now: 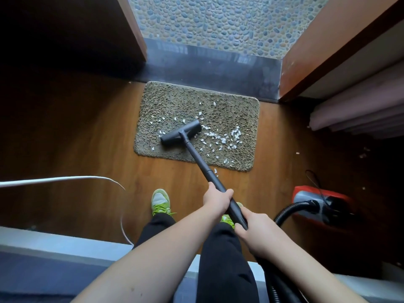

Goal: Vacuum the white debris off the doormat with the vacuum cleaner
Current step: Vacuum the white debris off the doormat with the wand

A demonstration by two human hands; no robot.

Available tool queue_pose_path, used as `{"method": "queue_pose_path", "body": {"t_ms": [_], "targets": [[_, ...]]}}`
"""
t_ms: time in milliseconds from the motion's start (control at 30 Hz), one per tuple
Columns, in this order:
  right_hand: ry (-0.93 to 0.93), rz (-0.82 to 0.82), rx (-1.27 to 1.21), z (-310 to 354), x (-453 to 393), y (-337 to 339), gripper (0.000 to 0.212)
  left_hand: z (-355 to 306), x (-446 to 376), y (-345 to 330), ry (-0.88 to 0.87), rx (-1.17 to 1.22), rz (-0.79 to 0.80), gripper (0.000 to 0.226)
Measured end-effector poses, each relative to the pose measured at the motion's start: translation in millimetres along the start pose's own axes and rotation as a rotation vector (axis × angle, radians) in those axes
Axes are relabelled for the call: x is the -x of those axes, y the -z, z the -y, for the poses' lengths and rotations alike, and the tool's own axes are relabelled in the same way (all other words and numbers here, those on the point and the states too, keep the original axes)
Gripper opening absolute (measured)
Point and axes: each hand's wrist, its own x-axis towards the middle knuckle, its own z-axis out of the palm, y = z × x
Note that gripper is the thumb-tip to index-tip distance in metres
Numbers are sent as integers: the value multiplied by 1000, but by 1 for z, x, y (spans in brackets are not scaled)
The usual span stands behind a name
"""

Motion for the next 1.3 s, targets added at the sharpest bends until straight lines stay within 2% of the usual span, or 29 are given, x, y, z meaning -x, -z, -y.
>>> {"method": "queue_pose_path", "body": {"t_ms": [67, 167, 233, 367, 533, 933, 1300], "targets": [[-5, -11, -6, -8, 7, -3, 28, 5, 3, -6, -6, -36, 13, 70], [9, -19, -19, -15, 14, -4, 23, 7, 11, -9, -28, -61, 31, 50], [21, -17, -25, -13, 16, -3, 22, 8, 10, -6, -41, -55, 21, 49], [66, -12, -21, 6, 6, 2, 22, 0, 2, 11, -65, -33, -40, 53], [78, -15, 15, 46, -25, 9, 15, -19, -20, 48, -72, 64, -99, 33], [149, -28, 108, 116, -75, 27, 23, -56, -67, 107, -63, 151, -179, 30], [73, 2, 54, 81, -59, 33, 16, -52, -51, 72, -14, 128, -100, 36]]}}
